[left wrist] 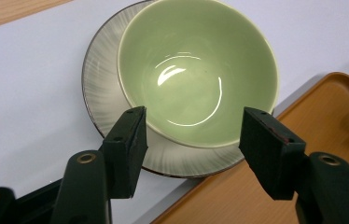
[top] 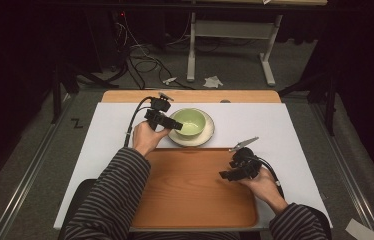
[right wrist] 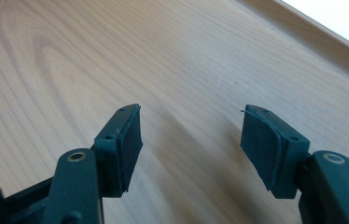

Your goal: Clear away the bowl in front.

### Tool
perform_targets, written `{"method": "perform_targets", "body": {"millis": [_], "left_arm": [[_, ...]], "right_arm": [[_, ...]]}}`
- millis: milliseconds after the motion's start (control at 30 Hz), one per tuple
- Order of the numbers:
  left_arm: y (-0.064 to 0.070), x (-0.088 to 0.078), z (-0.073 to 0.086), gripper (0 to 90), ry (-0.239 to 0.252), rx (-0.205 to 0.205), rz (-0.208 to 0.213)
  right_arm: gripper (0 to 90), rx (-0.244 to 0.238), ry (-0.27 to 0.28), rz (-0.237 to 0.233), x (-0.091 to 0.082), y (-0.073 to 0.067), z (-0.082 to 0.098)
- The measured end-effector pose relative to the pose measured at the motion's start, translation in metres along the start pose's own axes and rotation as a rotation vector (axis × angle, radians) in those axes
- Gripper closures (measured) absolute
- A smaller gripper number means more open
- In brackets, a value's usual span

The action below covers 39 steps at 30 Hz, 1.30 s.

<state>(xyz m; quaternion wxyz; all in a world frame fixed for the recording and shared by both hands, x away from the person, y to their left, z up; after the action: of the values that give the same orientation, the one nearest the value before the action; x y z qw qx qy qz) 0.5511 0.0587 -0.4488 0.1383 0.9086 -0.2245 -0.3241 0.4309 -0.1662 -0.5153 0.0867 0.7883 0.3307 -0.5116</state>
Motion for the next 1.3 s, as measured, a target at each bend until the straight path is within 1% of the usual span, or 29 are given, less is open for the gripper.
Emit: {"method": "perform_targets", "body": {"millis": [100,133,167,200,233,267,300,467,533,567,667,700,733,800,833,867,933,1000,1100,1133,1267,1300], "left_arm": [[-0.001,0.004,-0.002,43.5,-0.002,0.012,-0.019],[-0.003,0.007,-0.003,43.6,-0.01,0.014,-0.031],[-0.003,0.007,-0.003,43.6,-0.01,0.014,-0.031],[-0.004,0.01,-0.005,43.6,-0.012,0.008,-0.038],[-0.006,0.013,-0.006,43.7,-0.015,0.001,-0.046],[-0.008,0.014,-0.006,43.7,-0.021,0.005,-0.052],[-0.008,0.016,-0.007,43.7,-0.022,-0.002,-0.056],[-0.013,0.023,-0.009,43.8,-0.031,-0.009,-0.073],[-0.016,0.03,-0.01,44.1,-0.042,-0.019,-0.085],[-0.017,0.032,-0.01,44.4,-0.043,-0.027,-0.083],[-0.018,0.036,-0.01,46.2,-0.041,-0.035,-0.08],[-0.019,0.039,-0.01,46.4,-0.049,-0.034,-0.083],[-0.02,0.043,-0.009,46.6,-0.056,-0.038,-0.087],[-0.021,0.046,-0.009,46.9,-0.059,-0.039,-0.091],[-0.021,0.047,-0.008,47.4,-0.063,-0.035,-0.092],[-0.022,0.049,-0.009,47.7,-0.06,-0.042,-0.093],[-0.023,0.052,-0.009,48.9,-0.06,-0.049,-0.094],[-0.023,0.055,-0.008,50.3,-0.063,-0.058,-0.1],[-0.026,0.059,-0.004,51.7,-0.079,-0.052,-0.106],[-0.026,0.061,-0.004,52.4,-0.08,-0.06,-0.106],[-0.031,0.067,0.0,54.0,-0.094,-0.066,-0.121],[-0.032,0.068,0.001,54.3,-0.099,-0.063,-0.123]], "right_arm": [[39.9,0.007,0.001,-0.002,0.0,0.0,0.0],[39.9,-0.002,-0.001,0.001,0.0,0.001,0.0],[39.9,-0.002,-0.001,0.001,0.0,0.001,0.0],[39.9,0.006,-0.001,0.001,0.0,0.001,0.0],[39.9,0.001,0.001,-0.001,0.0,0.001,0.0],[39.9,-0.001,0.0,-0.001,0.0,0.001,0.0],[39.9,-0.006,0.0,0.0,0.0,0.002,0.0],[39.9,0.001,0.001,-0.003,0.0,0.001,0.0],[39.9,-0.005,-0.004,-0.004,0.001,0.002,0.0],[39.9,-0.003,-0.004,-0.004,0.001,0.001,0.0],[39.9,-0.005,-0.004,-0.003,0.0,0.001,0.0],[39.9,0.009,-0.002,-0.003,0.0,0.0,0.0],[39.9,-0.002,-0.001,-0.003,0.0,0.001,0.0],[39.9,-0.009,-0.001,-0.002,0.0,0.002,0.0],[39.9,-0.001,-0.002,-0.004,0.001,0.001,0.0],[39.9,-0.009,-0.003,-0.003,0.001,0.002,0.0],[39.9,-0.003,-0.001,-0.003,0.001,0.001,0.0],[39.9,-0.018,-0.007,-0.001,0.0,0.001,0.0],[39.9,-0.015,0.0,-0.006,0.0,0.0,0.0],[39.9,-0.009,-0.001,-0.006,0.0,0.0,0.0],[39.9,-0.004,0.0,-0.003,0.0,0.0,0.0],[40.0,-0.016,0.003,-0.004,0.0,0.0,0.0]]}}
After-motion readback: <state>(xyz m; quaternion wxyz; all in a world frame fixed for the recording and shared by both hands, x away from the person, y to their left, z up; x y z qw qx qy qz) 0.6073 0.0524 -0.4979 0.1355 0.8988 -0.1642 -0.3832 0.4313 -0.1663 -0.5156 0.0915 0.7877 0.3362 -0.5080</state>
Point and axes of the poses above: each handheld gripper's, and its own axes: x roughly forward along the jaws, z roughly out of its underside, y roughly to its right, the point moved 4 cm from there along x, roughly forward along the jaws, and after that the axes turned 10 degrees about x, right-handed, at the moved point
